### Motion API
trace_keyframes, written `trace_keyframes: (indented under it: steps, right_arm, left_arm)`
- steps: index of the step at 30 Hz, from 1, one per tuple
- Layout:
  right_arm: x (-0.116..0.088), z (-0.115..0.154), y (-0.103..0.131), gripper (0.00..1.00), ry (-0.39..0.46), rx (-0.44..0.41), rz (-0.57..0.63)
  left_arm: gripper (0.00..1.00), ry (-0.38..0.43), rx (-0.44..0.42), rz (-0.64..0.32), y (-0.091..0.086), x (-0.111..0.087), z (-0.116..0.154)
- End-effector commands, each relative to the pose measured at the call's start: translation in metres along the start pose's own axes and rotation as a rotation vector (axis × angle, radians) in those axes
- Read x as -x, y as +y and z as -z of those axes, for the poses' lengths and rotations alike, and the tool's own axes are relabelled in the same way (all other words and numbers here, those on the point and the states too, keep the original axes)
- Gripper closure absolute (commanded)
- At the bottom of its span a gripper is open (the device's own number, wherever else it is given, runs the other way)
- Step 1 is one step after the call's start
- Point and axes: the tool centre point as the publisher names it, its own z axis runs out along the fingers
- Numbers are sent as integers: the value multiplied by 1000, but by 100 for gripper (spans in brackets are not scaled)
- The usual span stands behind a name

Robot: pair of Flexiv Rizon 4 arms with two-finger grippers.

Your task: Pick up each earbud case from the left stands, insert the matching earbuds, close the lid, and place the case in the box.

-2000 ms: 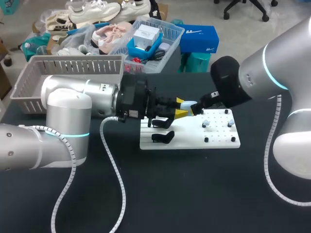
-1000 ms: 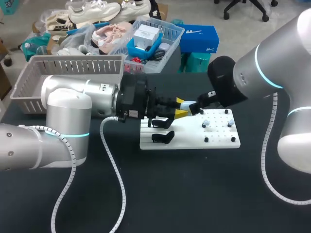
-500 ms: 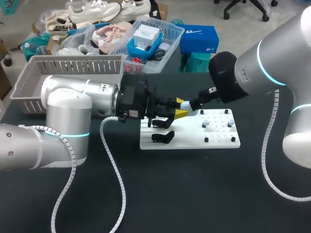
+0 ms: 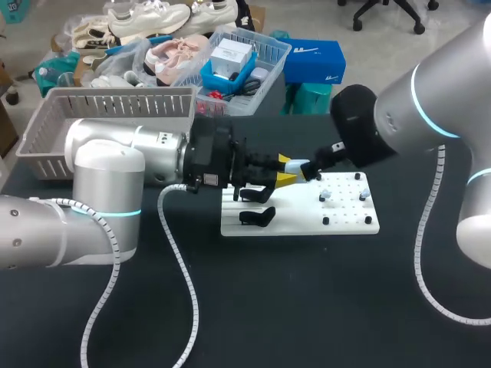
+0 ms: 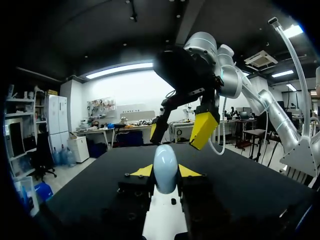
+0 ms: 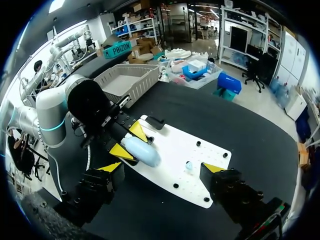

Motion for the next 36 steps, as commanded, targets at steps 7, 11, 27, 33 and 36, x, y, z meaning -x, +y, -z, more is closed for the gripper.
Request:
trace_keyframes:
  steps: [7,11,27,33,36]
  right_arm:
    - [-10,-9,-4,0,25,-21,-26]
    - [-9,-13,-4,0,33,-23,-27]
    - [-4,-17,-6,0,43,-19,-31]
    - [-4,-18,-10,0,43,-29,-38]
    - [-3,-18,-10,0,40,-29,-38]
  left_arm:
    - [100,-2,-1,-1,1,-1,0]
    - [100,-2,-1,-1,1,-1,0]
    - [100,-2,-1,-1,1,-1,0]
    - [100,-2,-1,-1,1,-1,0]
    - [100,-2,-1,-1,1,-1,0]
